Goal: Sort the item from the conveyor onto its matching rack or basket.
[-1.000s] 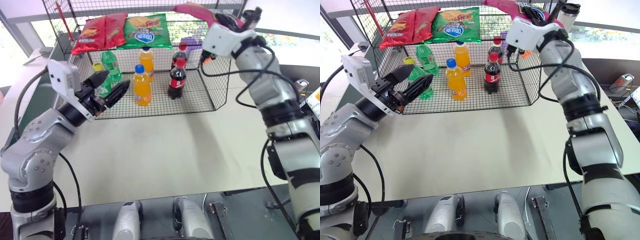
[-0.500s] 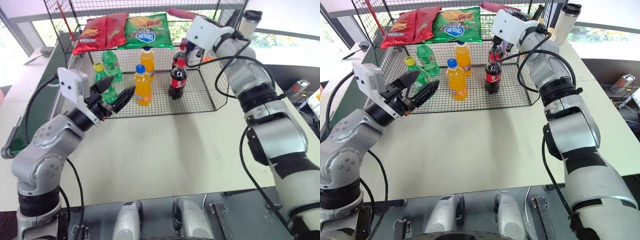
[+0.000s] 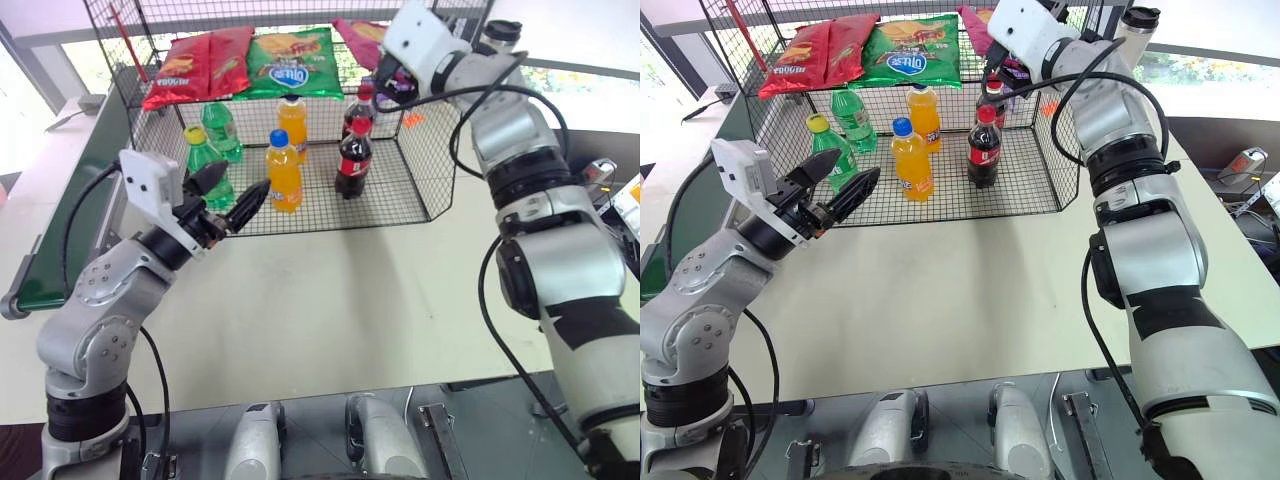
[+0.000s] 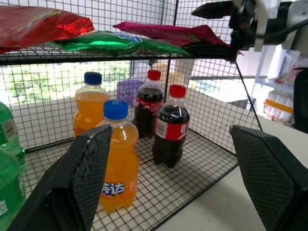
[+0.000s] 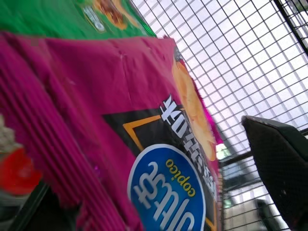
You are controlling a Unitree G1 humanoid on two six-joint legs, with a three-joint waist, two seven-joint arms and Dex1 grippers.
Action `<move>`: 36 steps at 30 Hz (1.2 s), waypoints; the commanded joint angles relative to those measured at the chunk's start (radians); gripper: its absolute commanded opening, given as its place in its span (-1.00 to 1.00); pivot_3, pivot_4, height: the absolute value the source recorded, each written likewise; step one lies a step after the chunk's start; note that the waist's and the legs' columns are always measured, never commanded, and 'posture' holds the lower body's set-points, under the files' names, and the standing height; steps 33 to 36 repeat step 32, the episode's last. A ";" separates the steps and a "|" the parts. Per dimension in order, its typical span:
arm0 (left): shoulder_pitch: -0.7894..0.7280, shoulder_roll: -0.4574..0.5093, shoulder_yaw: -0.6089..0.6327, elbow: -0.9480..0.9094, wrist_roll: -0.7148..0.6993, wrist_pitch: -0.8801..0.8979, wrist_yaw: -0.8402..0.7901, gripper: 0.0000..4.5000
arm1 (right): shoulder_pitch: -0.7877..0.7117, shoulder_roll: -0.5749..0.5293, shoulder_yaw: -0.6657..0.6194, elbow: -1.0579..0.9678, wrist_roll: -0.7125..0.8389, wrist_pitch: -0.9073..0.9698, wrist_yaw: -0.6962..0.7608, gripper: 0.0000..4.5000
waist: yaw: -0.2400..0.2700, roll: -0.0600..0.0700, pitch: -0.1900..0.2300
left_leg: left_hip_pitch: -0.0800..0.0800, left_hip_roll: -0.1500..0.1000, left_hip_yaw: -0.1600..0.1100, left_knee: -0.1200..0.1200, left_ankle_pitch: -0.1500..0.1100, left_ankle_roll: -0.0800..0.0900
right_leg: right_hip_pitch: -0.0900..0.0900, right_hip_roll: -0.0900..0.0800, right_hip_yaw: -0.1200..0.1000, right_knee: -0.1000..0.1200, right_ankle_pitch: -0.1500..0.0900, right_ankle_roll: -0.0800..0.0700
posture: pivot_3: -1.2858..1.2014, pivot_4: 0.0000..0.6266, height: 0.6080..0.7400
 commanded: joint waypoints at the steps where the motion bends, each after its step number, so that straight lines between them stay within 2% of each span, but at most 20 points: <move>1: -0.001 -0.006 -0.003 -0.013 0.009 -0.026 -0.006 0.80 | -0.005 -0.001 -0.027 -0.052 0.054 0.018 0.079 0.93 | 0.001 0.000 0.000 | 0.000 0.000 0.000 0.000 0.000 0.000 | 0.000 0.000 0.000 0.000 0.000 0.000 | 0.03 -0.52 1.00; 8: -0.004 -0.026 -0.009 -0.011 0.015 -0.024 0.006 0.80 | 0.034 0.003 -0.049 -0.131 0.109 0.023 0.130 0.93 | 0.002 0.000 0.000 | 0.000 0.000 0.000 0.000 0.000 0.000 | 0.000 0.000 0.000 0.000 0.000 0.000 | 0.03 -0.52 1.00; 14: -0.029 -0.034 -0.009 0.014 0.031 -0.030 0.005 0.80 | 0.083 -0.017 -0.063 -0.203 0.140 -0.060 0.150 0.93 | 0.004 0.000 0.000 | 0.000 0.000 0.000 0.000 0.000 0.000 | 0.000 0.000 0.000 0.000 0.000 0.000 | 0.03 -0.52 1.00; 19: -0.006 -0.016 0.004 0.004 0.015 -0.007 -0.010 0.80 | 0.204 -0.060 -0.152 -0.431 0.268 -0.037 0.206 0.93 | 0.007 0.000 0.000 | -0.001 0.000 0.000 0.000 0.000 0.000 | 0.000 0.000 0.000 -0.001 0.000 0.000 | 0.03 -0.52 1.00; 27: 0.104 0.044 0.066 -0.039 -0.060 0.044 -0.030 0.80 | 0.490 -0.171 -0.419 -0.957 0.679 0.430 0.229 0.93 | 0.006 0.000 0.000 | 0.000 0.000 0.000 0.000 0.000 0.000 | 0.000 0.000 -0.001 0.000 0.000 0.000 | 0.03 -0.52 1.00; 31: 0.176 0.066 0.096 -0.069 -0.090 0.064 -0.028 0.80 | 0.699 -0.219 -0.521 -1.184 0.912 0.715 0.207 0.93 | 0.008 -0.001 -0.001 | 0.000 0.000 0.000 0.000 0.000 0.000 | 0.001 0.000 -0.001 -0.001 0.000 0.000 | 0.03 -0.52 1.00; 32: 0.189 0.069 0.102 -0.073 -0.095 0.062 -0.028 0.80 | 0.754 -0.228 -0.530 -1.224 0.947 0.754 0.206 0.93 | 0.008 -0.001 -0.001 | 0.000 0.001 -0.001 0.000 0.000 0.000 | 0.001 0.000 -0.001 -0.001 0.000 0.000 | 0.03 -0.52 1.00; 36: 0.189 0.069 0.102 -0.073 -0.095 0.062 -0.028 0.80 | 0.754 -0.228 -0.530 -1.224 0.947 0.754 0.206 0.93 | 0.008 -0.001 -0.001 | 0.000 0.001 -0.001 0.000 0.000 0.000 | 0.001 0.000 -0.001 -0.001 0.000 0.000 | 0.03 -0.52 1.00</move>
